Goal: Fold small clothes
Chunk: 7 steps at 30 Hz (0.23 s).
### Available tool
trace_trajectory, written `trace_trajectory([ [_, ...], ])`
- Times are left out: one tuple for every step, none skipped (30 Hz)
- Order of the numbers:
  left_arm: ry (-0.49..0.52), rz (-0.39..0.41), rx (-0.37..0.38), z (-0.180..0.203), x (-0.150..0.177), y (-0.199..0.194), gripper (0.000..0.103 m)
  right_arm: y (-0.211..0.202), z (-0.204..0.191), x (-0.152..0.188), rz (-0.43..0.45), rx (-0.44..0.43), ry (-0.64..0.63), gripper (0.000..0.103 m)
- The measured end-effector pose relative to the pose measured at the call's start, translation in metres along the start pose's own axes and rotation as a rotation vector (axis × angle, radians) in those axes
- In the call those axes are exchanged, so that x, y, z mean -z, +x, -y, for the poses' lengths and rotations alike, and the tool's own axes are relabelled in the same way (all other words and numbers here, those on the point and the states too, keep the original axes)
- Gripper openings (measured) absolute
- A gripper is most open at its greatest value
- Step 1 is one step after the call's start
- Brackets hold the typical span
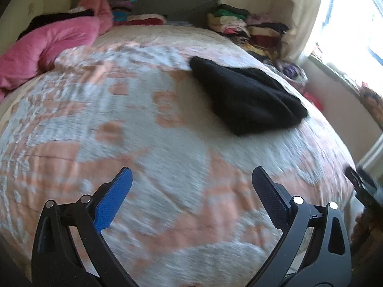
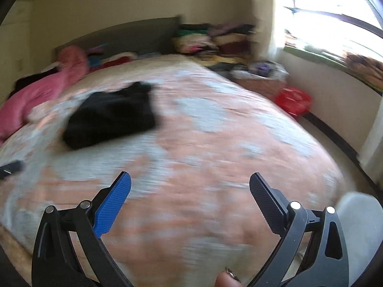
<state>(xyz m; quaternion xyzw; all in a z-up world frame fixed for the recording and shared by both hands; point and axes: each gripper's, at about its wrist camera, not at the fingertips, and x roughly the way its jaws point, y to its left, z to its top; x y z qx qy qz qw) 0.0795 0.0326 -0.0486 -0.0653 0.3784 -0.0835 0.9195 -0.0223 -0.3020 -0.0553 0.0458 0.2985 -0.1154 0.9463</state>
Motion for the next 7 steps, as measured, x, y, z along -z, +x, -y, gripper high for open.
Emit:
trace_trajectory([
  [-0.032,0.002,-0.015,-0.015,-0.007,-0.001,0.094,0.0,0.02,0.002,-0.005,0.051,0.028,0.099],
  [-0.075,0.01,-0.035,-0.035,-0.016,-0.002,0.094,0.0,0.049,0.005,-0.015,0.129,0.072,0.099],
  [-0.133,0.024,-0.079,-0.068,-0.028,-0.005,0.094,0.0,0.074,0.008,-0.026,0.191,0.106,0.099],
  [-0.166,0.04,-0.126,-0.092,-0.036,-0.007,0.094,-0.001,0.099,0.011,-0.042,0.261,0.143,0.099],
  [-0.195,0.058,-0.188,-0.119,-0.044,-0.011,0.094,-0.003,0.135,0.017,-0.061,0.363,0.196,0.099],
  [-0.22,0.073,-0.262,-0.147,-0.052,-0.015,0.094,-0.005,0.165,0.022,-0.076,0.448,0.236,0.099],
  [-0.251,0.086,-0.362,-0.186,-0.06,-0.02,0.094,-0.006,0.187,0.028,-0.092,0.507,0.264,0.099],
])
